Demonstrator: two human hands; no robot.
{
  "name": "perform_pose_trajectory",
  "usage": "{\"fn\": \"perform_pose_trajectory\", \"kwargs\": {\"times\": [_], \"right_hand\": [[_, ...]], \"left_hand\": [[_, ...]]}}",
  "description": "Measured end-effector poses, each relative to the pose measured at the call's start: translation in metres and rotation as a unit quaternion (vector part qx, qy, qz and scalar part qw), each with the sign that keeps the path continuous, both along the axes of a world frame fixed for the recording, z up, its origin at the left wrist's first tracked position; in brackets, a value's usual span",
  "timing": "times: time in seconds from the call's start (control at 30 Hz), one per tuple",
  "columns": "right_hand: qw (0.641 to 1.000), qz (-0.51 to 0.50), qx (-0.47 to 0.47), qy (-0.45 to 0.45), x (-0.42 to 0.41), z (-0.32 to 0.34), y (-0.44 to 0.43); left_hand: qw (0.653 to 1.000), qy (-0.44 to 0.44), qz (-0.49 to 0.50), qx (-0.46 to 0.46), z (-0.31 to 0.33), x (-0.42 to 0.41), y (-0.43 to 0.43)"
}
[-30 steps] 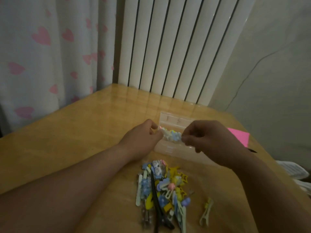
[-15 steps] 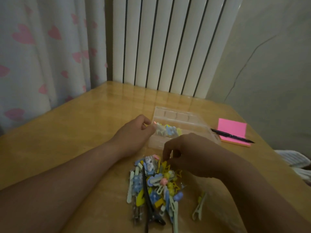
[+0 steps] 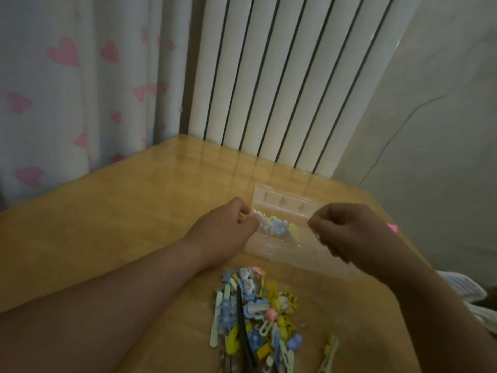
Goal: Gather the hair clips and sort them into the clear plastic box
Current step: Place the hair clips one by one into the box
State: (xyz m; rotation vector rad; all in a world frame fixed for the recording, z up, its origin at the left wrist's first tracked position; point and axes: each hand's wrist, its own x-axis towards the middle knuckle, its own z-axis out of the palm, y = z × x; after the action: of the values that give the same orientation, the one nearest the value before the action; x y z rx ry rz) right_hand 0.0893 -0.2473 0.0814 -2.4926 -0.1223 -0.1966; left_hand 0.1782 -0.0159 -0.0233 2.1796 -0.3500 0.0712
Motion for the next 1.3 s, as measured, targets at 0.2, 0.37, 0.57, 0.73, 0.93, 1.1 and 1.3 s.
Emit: {"fn": "perform_pose_trajectory", "kwargs": {"times": [0.2, 0.37, 0.57, 0.73, 0.93, 1.1, 1.3], "right_hand": [[0.992, -0.101, -0.057, 0.046, 0.06, 0.003, -0.007], [0.966, -0.163, -0.153, 0.131, 0.095, -0.012, -0.005], [0.957, -0.193, -0.17, 0.136, 0.105, -0.018, 0.005], [0.968, -0.203, -0.134, 0.066, 0.093, -0.021, -0.004], [0.995, -0.076, 0.0, -0.071, 0.016, -0.013, 0.003], [0.992, 0.086, -0.066, 0.061, -0.015, -0.026, 0.026], [0.977, 0.125, -0.152, 0.087, -0.012, -0.029, 0.029]], "left_hand": [[1.0, -0.003, -0.001, 0.006, -0.001, 0.002, 0.001], [1.0, -0.007, -0.002, 0.006, -0.003, 0.001, 0.001], [1.0, -0.01, -0.005, 0.019, -0.001, -0.001, 0.001], [1.0, -0.006, -0.002, 0.022, 0.0, -0.002, -0.001], [1.0, -0.002, -0.002, 0.025, 0.008, -0.007, 0.001], [1.0, -0.007, 0.004, 0.022, 0.014, -0.01, -0.001], [1.0, -0.012, 0.003, 0.006, 0.013, -0.012, 0.001]]}}
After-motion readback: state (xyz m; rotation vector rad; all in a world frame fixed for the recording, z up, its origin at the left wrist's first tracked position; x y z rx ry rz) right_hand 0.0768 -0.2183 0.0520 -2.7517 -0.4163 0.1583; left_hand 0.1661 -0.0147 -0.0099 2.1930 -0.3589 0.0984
